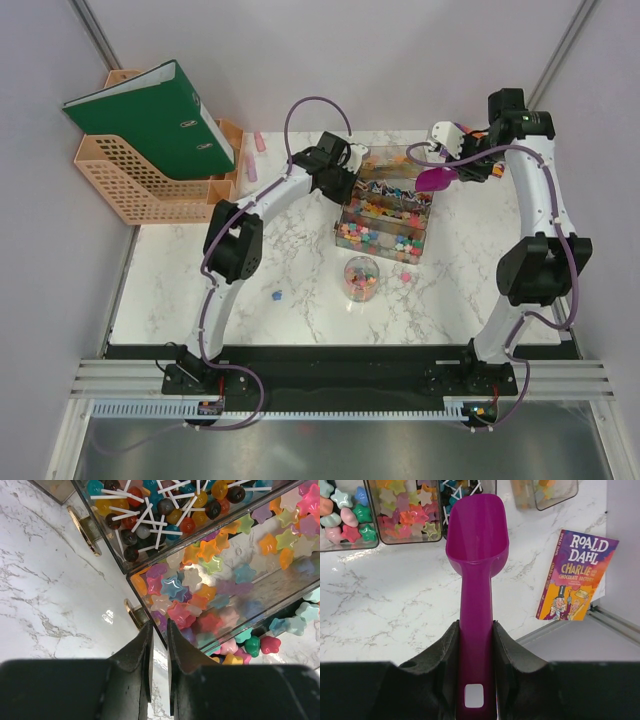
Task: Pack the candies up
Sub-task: Scoop the fake candies from the storage box.
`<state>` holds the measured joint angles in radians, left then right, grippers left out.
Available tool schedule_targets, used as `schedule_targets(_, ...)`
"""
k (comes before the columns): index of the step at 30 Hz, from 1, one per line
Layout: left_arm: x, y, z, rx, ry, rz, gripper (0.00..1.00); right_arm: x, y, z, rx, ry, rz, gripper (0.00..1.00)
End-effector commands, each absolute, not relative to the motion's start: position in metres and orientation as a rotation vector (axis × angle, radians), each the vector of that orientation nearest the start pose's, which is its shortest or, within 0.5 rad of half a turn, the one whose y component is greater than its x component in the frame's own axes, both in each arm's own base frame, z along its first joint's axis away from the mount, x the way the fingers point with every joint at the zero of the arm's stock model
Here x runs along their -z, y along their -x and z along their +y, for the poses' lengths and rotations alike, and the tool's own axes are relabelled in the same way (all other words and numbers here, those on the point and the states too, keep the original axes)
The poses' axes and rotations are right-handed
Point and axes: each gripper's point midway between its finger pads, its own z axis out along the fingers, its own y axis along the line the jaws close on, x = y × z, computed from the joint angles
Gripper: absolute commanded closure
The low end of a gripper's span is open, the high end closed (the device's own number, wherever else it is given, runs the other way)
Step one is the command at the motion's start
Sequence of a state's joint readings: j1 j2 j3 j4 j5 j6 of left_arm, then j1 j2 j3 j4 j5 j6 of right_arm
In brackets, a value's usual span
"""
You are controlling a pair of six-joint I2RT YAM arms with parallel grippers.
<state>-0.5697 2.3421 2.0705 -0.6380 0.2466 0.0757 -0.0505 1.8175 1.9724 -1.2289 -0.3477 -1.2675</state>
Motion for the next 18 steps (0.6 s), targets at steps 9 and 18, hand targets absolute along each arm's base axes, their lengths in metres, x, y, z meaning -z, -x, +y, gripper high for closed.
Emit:
schedule_targets(9, -0.050, -0.408, -0.336, 0.502, -0.985, 2.511, 0.75, -0.218, -0.413, 0.009, 0.036, 1.741, 2.125, 1.00)
schedule_targets(18, -0.065, -0.405, -0.338, 0.518, -0.990, 2.483, 0.53, -0.208, -0.436, 0.025, 0.184, 1.740, 2.208, 1.00)
